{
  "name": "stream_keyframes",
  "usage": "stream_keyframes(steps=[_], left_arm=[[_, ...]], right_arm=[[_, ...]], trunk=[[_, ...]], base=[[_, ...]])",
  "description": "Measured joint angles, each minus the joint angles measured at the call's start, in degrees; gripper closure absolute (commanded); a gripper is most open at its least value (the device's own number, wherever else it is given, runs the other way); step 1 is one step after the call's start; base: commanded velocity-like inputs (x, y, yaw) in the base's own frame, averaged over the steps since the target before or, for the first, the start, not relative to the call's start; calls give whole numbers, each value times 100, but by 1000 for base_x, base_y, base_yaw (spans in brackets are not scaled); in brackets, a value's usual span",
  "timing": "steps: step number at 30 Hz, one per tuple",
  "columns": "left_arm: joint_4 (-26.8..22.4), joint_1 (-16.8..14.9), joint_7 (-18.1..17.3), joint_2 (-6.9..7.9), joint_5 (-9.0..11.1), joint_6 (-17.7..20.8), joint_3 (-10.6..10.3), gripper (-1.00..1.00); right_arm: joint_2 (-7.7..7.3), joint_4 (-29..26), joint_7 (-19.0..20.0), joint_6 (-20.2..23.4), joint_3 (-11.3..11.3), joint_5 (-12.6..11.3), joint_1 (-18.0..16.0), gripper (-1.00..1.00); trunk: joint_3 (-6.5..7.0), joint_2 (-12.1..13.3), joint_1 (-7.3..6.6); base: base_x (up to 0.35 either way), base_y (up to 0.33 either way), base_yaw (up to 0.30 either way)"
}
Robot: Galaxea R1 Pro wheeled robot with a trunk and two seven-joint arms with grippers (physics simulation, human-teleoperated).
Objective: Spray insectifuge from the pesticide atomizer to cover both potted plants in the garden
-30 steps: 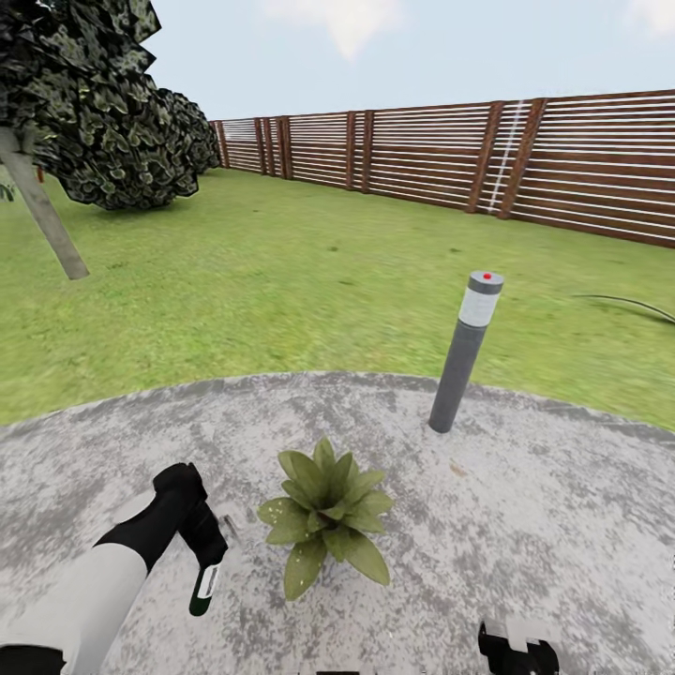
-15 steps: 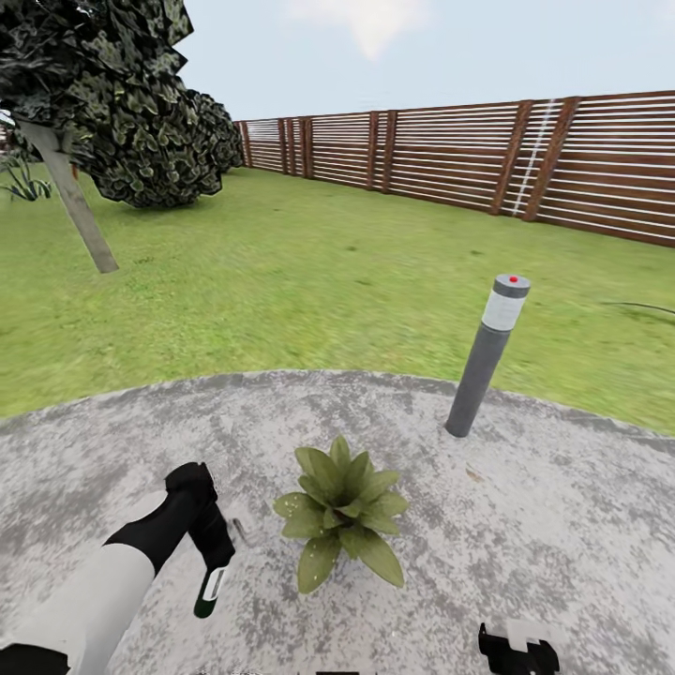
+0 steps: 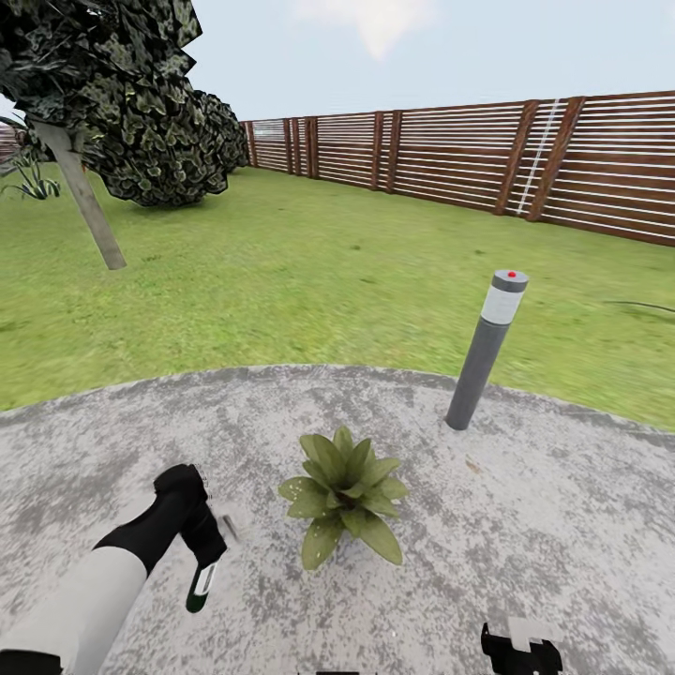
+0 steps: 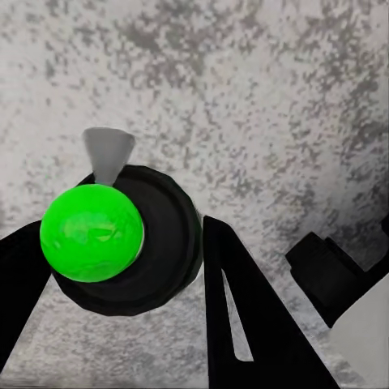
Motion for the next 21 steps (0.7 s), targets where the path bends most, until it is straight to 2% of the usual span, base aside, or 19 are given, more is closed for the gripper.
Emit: stream_keyframes(steps=[3, 5, 11, 16, 21], left_arm=[[27, 29, 171, -33, 10, 6, 320, 100], [30, 28, 194, -54, 12, 16, 391, 100], [4, 34, 191, -81, 12, 25, 437, 100], [3, 37, 194, -89, 17, 25, 416, 100], [-3, 30, 195, -90, 15, 24, 427, 100]], right_arm=[[0, 0, 0, 0, 0, 0, 0, -100], [3, 0, 0, 0, 0, 0, 0, -100], [9, -8, 1, 0, -7, 0, 0, -100], [9, -18, -11, -1, -19, -8, -1, -100], [9, -22, -11, -1, -18, -9, -1, -100]], trunk=[[0, 0, 0], [0, 0, 0], [0, 0, -3], [0, 0, -2], [0, 0, 2]], base=[[0, 0, 0], [91, 23, 0], [286, 88, 0], [250, -151, 133], [-127, -175, 269]])
